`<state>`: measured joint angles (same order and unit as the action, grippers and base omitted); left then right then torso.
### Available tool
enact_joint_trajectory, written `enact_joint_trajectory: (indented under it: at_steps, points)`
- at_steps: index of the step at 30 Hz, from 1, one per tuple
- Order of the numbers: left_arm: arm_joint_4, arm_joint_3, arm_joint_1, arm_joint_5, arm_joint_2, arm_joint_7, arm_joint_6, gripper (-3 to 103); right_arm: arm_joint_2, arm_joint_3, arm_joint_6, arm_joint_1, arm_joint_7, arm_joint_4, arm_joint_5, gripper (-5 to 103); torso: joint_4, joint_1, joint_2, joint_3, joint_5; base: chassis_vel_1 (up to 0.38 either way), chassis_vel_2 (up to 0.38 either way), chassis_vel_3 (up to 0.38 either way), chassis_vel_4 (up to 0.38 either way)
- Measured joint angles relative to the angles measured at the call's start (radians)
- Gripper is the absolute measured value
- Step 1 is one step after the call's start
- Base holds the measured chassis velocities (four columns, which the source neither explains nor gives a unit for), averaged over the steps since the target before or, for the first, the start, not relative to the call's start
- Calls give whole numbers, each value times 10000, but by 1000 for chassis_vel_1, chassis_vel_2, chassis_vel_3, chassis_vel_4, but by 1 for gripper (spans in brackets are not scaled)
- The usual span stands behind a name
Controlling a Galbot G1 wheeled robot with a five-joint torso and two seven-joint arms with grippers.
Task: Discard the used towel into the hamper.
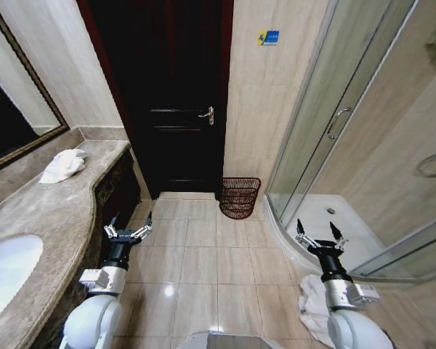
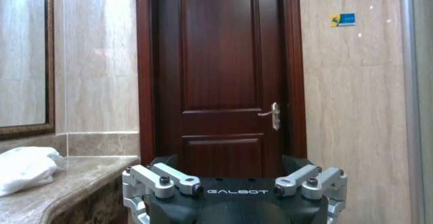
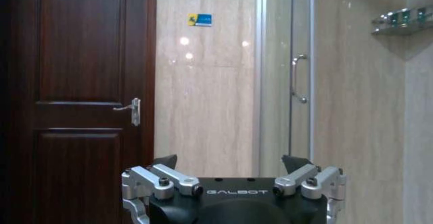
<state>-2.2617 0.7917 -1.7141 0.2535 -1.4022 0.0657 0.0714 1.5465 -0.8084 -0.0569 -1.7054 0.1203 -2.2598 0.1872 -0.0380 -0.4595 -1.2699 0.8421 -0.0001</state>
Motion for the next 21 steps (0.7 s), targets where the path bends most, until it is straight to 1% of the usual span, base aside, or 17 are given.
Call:
enact_joint_trajectory:
  at_steps: [9, 21]
  points:
    - [-23, 121, -221, -21, -63, 29, 275, 100, 23, 28, -134, -69, 1, 58, 18, 100, -1, 0, 0, 0, 1, 1, 119, 126, -5]
    - [-22, 122, -328, -47, -159, 41, 433, 100, -19, -74, -220, -254, 113, 11, 78, 100, -2, 0, 0, 0, 1, 27, 154, 149, 12]
